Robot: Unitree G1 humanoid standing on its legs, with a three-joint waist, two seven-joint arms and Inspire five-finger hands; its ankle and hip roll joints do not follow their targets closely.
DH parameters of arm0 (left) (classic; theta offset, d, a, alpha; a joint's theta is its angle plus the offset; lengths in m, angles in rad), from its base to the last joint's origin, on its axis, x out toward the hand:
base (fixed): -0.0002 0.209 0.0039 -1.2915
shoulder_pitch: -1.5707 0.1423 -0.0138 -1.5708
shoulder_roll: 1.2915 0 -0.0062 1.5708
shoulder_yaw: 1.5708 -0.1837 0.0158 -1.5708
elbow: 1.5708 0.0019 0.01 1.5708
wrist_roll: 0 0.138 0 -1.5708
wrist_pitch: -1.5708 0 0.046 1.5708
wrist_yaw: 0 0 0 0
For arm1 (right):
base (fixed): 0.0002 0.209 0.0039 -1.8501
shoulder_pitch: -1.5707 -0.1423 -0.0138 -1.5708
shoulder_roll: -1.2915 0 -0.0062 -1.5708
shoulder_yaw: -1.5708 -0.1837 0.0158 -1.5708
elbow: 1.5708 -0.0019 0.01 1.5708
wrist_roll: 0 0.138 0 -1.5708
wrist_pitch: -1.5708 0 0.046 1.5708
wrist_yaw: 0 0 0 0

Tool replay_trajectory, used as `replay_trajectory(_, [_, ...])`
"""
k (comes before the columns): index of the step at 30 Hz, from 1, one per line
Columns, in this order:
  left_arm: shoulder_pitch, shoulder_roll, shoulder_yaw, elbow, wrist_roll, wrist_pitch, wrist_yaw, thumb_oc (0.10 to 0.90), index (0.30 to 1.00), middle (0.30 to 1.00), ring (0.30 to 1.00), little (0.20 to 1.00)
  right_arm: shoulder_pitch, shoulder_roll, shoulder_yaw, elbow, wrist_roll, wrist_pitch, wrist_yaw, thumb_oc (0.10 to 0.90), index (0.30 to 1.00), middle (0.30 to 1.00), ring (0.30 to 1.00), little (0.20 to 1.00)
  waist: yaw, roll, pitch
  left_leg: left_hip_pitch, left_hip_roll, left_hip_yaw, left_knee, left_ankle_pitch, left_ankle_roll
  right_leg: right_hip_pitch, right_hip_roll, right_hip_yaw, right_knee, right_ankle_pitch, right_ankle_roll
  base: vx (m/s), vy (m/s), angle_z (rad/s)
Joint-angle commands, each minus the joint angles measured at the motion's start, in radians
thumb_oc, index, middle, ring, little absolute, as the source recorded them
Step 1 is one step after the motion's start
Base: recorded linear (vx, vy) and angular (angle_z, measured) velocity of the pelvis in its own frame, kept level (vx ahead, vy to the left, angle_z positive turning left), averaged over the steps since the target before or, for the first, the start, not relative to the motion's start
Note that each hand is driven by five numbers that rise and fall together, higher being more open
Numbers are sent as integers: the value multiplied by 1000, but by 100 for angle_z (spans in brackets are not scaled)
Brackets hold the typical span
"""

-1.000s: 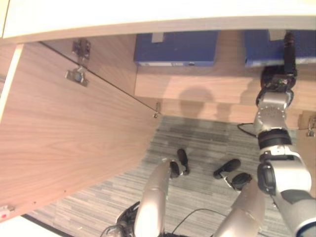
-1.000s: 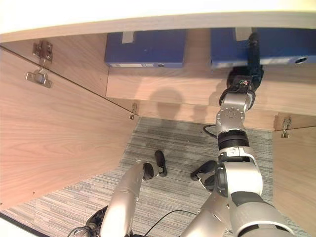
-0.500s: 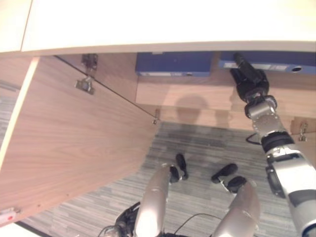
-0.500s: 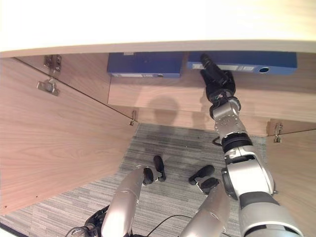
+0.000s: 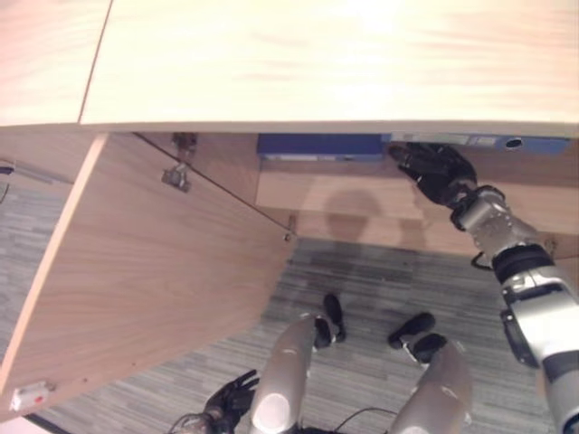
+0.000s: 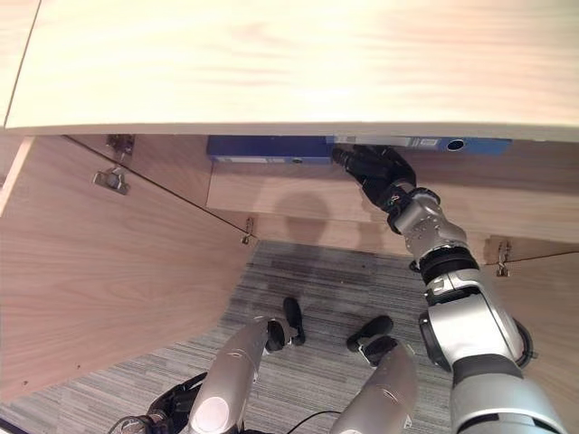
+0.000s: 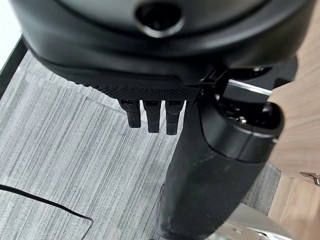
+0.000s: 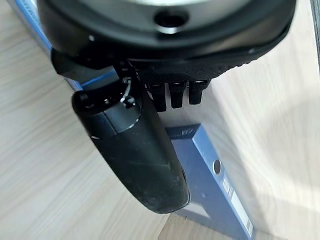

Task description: Put the empty folder in the office cabinet

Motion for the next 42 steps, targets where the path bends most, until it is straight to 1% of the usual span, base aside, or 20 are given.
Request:
replay_trajectory(1, [92, 82, -26, 31, 36, 16, -13, 800, 900, 900, 900, 900, -53, -31, -11, -47, 17, -35, 91, 800, 900, 900, 900, 900, 34, 17, -47, 75, 44, 5, -19, -110, -56, 76, -28, 7, -43, 28, 129, 0, 0, 0])
replay_trajectory(7, [90, 85, -7, 44, 40, 11, -15, 800, 900, 900, 900, 900, -49, -21, -11, -44, 10, -29, 102, 800, 900, 900, 900, 900, 38, 22, -55, 101, 39, 6, -40, -107, -55, 97, -32, -4, -59, 42, 142, 3, 2, 1])
replay_trajectory(9, [86, 86, -4, 49, 44, 8, -18, 800, 900, 900, 900, 900, -56, -38, 1, -12, -34, -22, 110, 800, 900, 900, 900, 900, 37, 22, -56, 105, 39, 6, -43, -107, -54, 101, -33, -5, -61, 45, 144, 0, 0, 0])
replay_trajectory(11, [76, 93, 2, 53, 55, 7, -25, 800, 900, 900, 900, 900, -82, -84, 46, 67, -184, 6, 131, 800, 900, 900, 900, 900, 37, 18, -57, 108, 38, 7, -45, -106, -54, 103, -35, -6, -64, 49, 145, 0, 0, 0])
replay_trajectory(12, [69, 98, 9, 66, 68, 7, -33, 800, 900, 900, 900, 900, -112, -118, 100, 135, -326, 24, 160, 800, 900, 900, 900, 900, 34, 14, -55, 109, 39, 10, -45, -105, -53, 102, -36, -6, -65, 53, 145, -28, 22, 3])
replay_trajectory(13, [67, 107, 11, 81, 92, 9, -46, 800, 900, 900, 900, 900, -153, -174, 212, 181, -566, 40, 208, 800, 900, 900, 900, 900, 32, -1, -56, 111, 39, 12, -48, -103, -52, 104, -38, -9, -69, 59, 146, -30, 31, 5])
replay_trajectory(14, [65, 108, 16, 83, 104, 6, -49, 800, 900, 900, 900, 900, -192, -199, 281, 197, -675, 35, 236, 800, 900, 900, 900, 900, 25, -4, -53, 114, 39, 12, -53, -101, -53, 105, -36, -10, -73, 64, 147, -20, 24, 4])
replay_trajectory(15, [65, 107, 16, 83, 104, 6, -49, 800, 900, 900, 900, 900, -194, -198, 282, 198, -675, 35, 237, 800, 900, 900, 900, 900, 24, -3, -52, 114, 39, 12, -53, -101, -53, 106, -36, -10, -73, 64, 147, -10, 15, 6])
replay_trajectory(16, [66, 119, 19, 82, 118, 2, -53, 800, 900, 900, 900, 900, -217, -222, 340, 199, -764, 34, 252, 800, 900, 900, 900, 900, 24, -14, -56, 118, 38, 12, -58, -100, -54, 108, -35, -11, -78, 68, 150, 0, 0, 0])
replay_trajectory(17, [66, 116, 20, 82, 118, 2, -53, 800, 900, 900, 900, 900, -222, -221, 344, 202, -766, 33, 255, 800, 900, 900, 900, 900, 21, -12, -54, 118, 38, 12, -59, -99, -54, 108, -35, -11, -78, 69, 150, 0, 0, 0])
replay_trajectory(18, [69, 138, 30, 76, 139, -2, -68, 800, 900, 900, 900, 900, -272, -264, 482, 178, -968, 9, 298, 800, 900, 900, 900, 900, 12, -32, -65, 134, 37, 11, -71, -95, -59, 125, -35, -18, -93, 82, 158, 15, 16, -5])
replay_trajectory(19, [69, 133, 32, 81, 144, -2, -74, 800, 900, 900, 900, 900, -271, -266, 508, 173, -1012, 2, 311, 800, 900, 900, 900, 900, 10, -36, -70, 144, 34, 8, -78, -94, -60, 133, -35, -19, -97, 86, 162, 13, 14, -4])
replay_trajectory(20, [69, 133, 32, 81, 144, -2, -74, 800, 900, 900, 900, 900, -272, -266, 509, 174, -1013, 2, 312, 800, 900, 900, 900, 900, 8, -36, -70, 145, 34, 8, -80, -92, -59, 134, -35, -22, -99, 86, 160, 24, -1, 3])
replay_trajectory(21, [64, 129, 41, 89, 157, -7, -78, 800, 900, 900, 900, 900, -257, -268, 533, 153, -1077, -4, 328, 800, 900, 900, 900, 900, 5, -42, -81, 163, 31, 3, -91, -92, -62, 149, -30, -22, -110, 92, 166, 32, -4, 4])
replay_trajectory(22, [58, 130, 47, 94, 162, -9, -78, 800, 900, 900, 900, 900, -242, -268, 539, 147, -1098, -2, 344, 800, 900, 900, 900, 900, 2, -44, -88, 172, 29, -2, -95, -92, -63, 158, -30, -22, -116, 96, 169, 48, 6, 4])
replay_trajectory(25, [48, 126, 58, 102, 169, -13, -80, 800, 900, 900, 900, 900, -216, -274, 543, 136, -1128, 0, 368, 800, 900, 900, 900, 900, -3, -44, -96, 190, 26, -7, -100, -94, -64, 176, -30, -20, -122, 100, 174, 12, 4, 1])
replay_trajectory(33, [68, 91, 46, 24, 148, -7, -95, 800, 900, 900, 900, 900, -140, -274, 515, 149, -1181, 4, 427, 800, 900, 900, 900, 900, -17, -25, -111, 250, 1, -28, -130, -96, -60, 224, -45, -22, -127, 110, 190, 6, 3, 1])
replay_trajectory(39, [93, 82, 29, -47, 140, 9, -107, 800, 900, 900, 900, 900, -65, -238, 517, 118, -1257, -4, 462, 800, 900, 900, 900, 900, -23, -15, -138, 292, -12, -40, -187, -77, -62, 263, -37, -42, -167, 142, 208, 30, 6, 9])
replay_trajectory(41, [94, 79, 29, -64, 140, 13, -109, 800, 900, 900, 900, 900, -21, -213, 510, 121, -1306, -10, 475, 800, 900, 900, 900, 900, -24, -13, -149, 310, -16, -46, -216, -65, -68, 281, -30, -57, -190, 153, 217, 30, -36, 6])
replay_trajectory(42, [93, 74, 34, -72, 139, 17, -108, 800, 900, 900, 900, 900, 15, -192, 506, 117, -1348, -15, 485, 800, 900, 900, 900, 900, -26, -15, -160, 323, -16, -53, -246, -48, -79, 298, -19, -69, -219, 167, 224, 52, -76, 10])
